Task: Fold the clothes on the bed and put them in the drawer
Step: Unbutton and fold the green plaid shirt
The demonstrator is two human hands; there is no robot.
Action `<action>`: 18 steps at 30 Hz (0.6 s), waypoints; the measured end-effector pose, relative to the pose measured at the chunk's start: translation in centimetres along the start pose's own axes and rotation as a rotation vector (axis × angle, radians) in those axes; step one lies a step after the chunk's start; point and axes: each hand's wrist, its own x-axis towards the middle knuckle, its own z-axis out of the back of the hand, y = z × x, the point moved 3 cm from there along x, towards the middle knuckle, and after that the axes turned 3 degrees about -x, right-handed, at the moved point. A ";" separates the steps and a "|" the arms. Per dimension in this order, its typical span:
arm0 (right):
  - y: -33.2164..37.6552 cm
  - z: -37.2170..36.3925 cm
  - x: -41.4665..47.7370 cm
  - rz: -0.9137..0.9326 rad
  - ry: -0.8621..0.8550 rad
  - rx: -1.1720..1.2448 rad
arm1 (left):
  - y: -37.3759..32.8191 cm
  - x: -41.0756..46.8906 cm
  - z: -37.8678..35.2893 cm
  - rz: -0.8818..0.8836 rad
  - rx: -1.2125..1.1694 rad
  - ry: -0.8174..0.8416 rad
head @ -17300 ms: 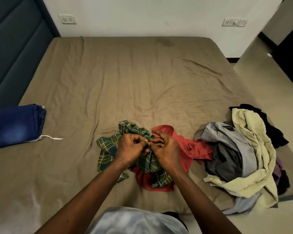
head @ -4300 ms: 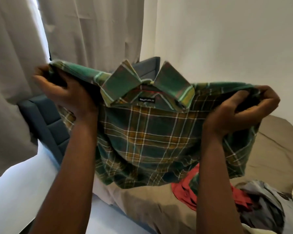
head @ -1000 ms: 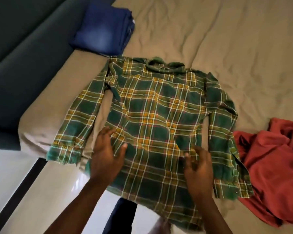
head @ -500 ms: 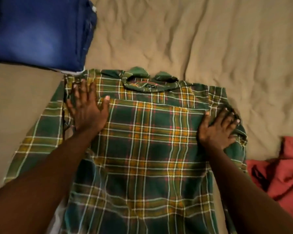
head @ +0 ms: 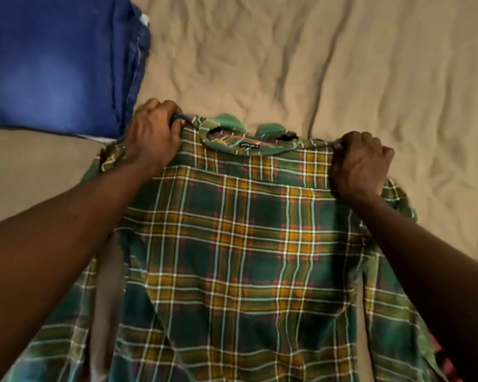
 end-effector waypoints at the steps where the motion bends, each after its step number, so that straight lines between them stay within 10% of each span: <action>1: -0.1 -0.1 0.8 0.014 0.005 -0.019 | -0.2 1.0 0.0 0.019 0.008 0.005; 6: 0.8 -0.1 2.8 0.067 0.056 -0.065 | -1.9 1.7 -1.8 0.116 0.055 0.003; 12: 6.3 1.3 0.3 0.636 0.095 0.247 | -2.8 -0.2 -1.3 -0.404 -0.029 0.096; 18: 9.1 -0.5 8.0 0.043 0.406 0.839 | -4.0 6.7 -1.2 0.046 -0.326 0.306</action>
